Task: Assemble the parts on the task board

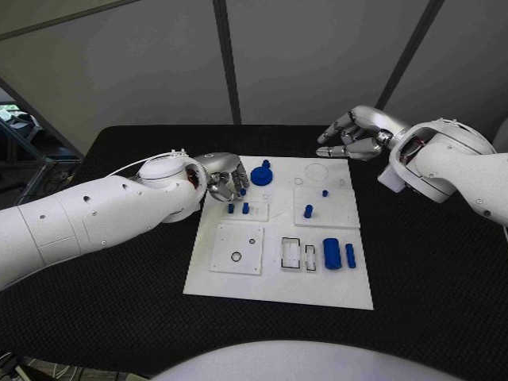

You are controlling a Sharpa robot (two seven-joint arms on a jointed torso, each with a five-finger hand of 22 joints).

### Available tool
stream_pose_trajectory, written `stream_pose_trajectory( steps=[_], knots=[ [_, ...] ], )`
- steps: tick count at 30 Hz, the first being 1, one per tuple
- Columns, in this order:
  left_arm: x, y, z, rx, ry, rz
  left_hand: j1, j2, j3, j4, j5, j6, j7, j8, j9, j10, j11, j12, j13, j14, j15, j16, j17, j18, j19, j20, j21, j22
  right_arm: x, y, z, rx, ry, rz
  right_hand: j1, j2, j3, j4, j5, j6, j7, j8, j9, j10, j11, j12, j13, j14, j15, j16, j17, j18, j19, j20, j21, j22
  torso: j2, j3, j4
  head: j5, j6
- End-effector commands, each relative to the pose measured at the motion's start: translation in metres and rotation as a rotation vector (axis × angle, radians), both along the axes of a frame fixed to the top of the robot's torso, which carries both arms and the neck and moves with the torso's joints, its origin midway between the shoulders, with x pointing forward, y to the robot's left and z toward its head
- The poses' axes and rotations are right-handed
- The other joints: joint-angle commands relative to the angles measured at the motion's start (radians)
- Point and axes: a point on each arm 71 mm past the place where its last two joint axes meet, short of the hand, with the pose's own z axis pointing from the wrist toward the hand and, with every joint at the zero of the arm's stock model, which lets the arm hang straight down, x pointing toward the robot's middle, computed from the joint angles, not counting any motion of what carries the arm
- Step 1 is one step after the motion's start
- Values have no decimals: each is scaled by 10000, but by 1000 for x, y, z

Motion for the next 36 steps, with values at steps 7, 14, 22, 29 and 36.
stream_pose_trajectory(
  steps=[7,14,22,29,36],
  knots=[
    [0,7,2,-55,-142,233,-76,-3,-127,13,-43,-76,11,-26,18,-109,7,-73,16,4,83,53,-15,-304,-22,79,-60,-6,0,-6,0,-231,23,-171,207,66,16,49,-60,85,-84,66,8,-1199,-61,-1551,-1217,493,-108,-229,347,229,-262,-50,-317,-381,5,-6,-1,28,45],
    [4,27,21,-914,-539,559,-106,66,-270,59,-39,334,-32,196,97,-114,12,-92,56,-3,94,70,-46,-238,-155,90,-375,-204,-6,-12,-6,-1529,-443,-13,1598,-129,639,-98,-894,617,-101,147,15,-4100,-18,-8333,-6987,205,-119,-1452,-1012,399,-773,-104,-1144,-1383,3,-18,9,-172,100],
    [11,78,45,-5624,-41,1950,-76,365,-85,153,-42,763,211,375,83,-398,228,-139,23,-702,292,-643,-1493,409,-2032,212,-3833,-2513,-23,-9,-18,-3801,-1218,417,2028,-603,1322,-104,-1323,983,-195,-170,-38,-3164,-1,-10528,-9708,346,-71,-1395,-880,323,-416,-84,-836,-913,-1,18,-24,-516,213],
    [13,112,54,-10580,767,3289,21,592,-11,97,-47,718,349,359,49,-842,367,23,-3,-2527,377,-3497,-5459,596,-2894,346,-5358,-3507,-36,-2,-33,-5190,-1622,607,1953,-744,1472,-73,-1343,960,-202,-354,-49,-3050,43,-10866,-10213,389,-54,-1282,-742,292,-337,-64,-746,-780,2,-5,-10,-672,319],
    [11,115,56,-12074,1209,3425,-37,707,-33,130,-49,807,348,430,67,-829,362,158,10,-2506,375,-3650,-5626,598,-2912,359,-5475,-3593,-39,8,-41,-5572,-1853,770,1899,-842,1589,-65,-1346,900,-169,-508,-54,-3053,90,-11102,-10572,378,-28,-1300,-758,301,-368,-29,-781,-822,7,-25,-4,-691,329]
  ],
)
